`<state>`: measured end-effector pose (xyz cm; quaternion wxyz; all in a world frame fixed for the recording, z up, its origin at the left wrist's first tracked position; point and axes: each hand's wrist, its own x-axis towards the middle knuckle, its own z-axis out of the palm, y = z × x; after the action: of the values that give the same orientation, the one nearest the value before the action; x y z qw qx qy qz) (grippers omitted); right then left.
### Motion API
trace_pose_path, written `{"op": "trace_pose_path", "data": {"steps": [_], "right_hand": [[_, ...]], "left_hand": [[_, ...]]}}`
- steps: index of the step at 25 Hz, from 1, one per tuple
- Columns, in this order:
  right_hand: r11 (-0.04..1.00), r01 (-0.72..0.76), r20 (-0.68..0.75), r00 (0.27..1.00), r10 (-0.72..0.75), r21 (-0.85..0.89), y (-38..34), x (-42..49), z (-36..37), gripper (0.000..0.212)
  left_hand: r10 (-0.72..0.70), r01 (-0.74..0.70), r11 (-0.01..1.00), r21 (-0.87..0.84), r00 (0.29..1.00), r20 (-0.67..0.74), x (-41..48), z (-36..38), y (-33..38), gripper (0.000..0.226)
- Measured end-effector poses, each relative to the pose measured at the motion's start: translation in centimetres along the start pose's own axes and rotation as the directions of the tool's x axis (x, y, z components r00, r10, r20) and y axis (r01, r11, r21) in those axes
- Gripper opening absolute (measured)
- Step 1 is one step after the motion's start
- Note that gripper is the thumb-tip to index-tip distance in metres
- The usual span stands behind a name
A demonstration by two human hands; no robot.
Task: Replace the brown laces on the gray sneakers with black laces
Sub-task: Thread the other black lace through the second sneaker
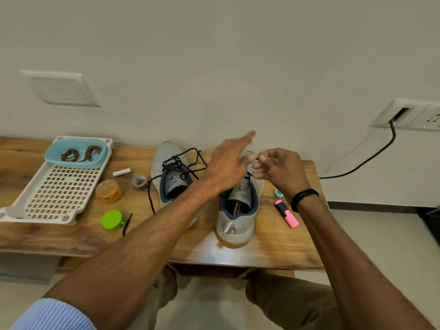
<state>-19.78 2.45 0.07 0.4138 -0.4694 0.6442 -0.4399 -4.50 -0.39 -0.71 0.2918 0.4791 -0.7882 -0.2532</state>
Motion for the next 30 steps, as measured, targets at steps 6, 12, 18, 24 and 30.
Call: {"op": "trace_pose_path", "data": {"steps": [6, 12, 18, 24, 30], "right_hand": [[0.984, 0.082, -0.125, 0.987, -0.102, -0.158, 0.3, 0.2, -0.1, 0.016], [0.994, 0.021, -0.158, 0.987, -0.037, -0.104, 0.1, 0.3, 0.0, 0.035], [0.996, -0.048, -0.182, 0.983, 0.034, -0.075, 0.4, 0.7, 0.1, 0.042], [0.966, -0.061, -0.18, 0.983, 0.015, -0.25, 1.8, 1.2, 0.8, 0.043], [0.694, -0.142, -0.119, 0.99, 0.082, -0.706, 4.9, 0.8, 5.1, 0.036]], "left_hand": [[-0.059, 0.048, 0.97, -0.239, 0.997, -0.042, 0.4, 1.7, -0.5, 0.017], [-0.018, -0.008, 0.967, -0.255, 0.995, -0.097, 0.1, 1.1, -0.5, 0.016], [0.053, -0.064, 0.994, -0.092, 0.992, -0.115, 0.3, 1.5, -0.5, 0.018], [-0.118, 0.119, 0.993, 0.002, 0.991, -0.07, 0.4, 1.8, -1.6, 0.02], [-0.188, 0.187, 0.974, 0.13, 0.982, -0.004, 0.0, 4.2, -3.4, 0.013]]}}
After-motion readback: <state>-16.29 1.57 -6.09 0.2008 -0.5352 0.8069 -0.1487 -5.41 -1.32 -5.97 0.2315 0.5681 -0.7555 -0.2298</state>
